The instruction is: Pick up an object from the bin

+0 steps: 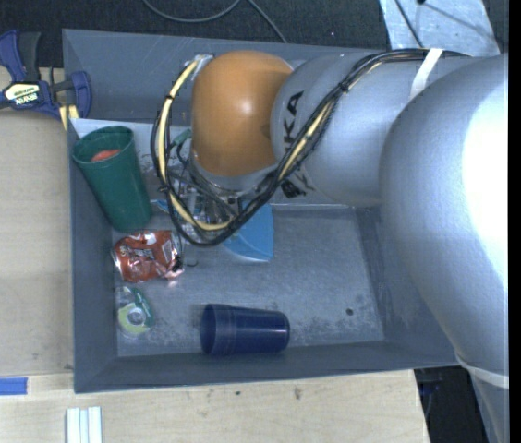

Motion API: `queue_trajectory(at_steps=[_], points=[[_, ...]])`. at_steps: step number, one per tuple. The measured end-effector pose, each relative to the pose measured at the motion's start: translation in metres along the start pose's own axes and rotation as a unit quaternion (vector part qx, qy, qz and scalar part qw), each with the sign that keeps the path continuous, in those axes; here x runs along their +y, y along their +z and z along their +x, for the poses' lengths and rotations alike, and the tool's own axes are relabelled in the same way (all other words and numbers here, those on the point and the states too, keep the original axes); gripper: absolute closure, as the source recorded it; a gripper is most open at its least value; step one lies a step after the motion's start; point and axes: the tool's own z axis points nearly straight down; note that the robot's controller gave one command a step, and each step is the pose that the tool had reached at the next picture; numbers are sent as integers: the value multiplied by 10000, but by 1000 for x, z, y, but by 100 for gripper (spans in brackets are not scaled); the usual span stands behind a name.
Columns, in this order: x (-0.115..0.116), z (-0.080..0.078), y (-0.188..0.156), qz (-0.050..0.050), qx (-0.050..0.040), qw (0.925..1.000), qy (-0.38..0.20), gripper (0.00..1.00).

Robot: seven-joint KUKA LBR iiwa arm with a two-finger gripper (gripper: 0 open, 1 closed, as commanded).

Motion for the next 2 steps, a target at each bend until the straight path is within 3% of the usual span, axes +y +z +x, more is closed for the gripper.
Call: queue_trajectory(at_steps=[1, 2], points=[[-1, -2, -5, -6, -41, 10000, 11, 0], [12, 3, 18, -3, -69, 9982, -597, 0]])
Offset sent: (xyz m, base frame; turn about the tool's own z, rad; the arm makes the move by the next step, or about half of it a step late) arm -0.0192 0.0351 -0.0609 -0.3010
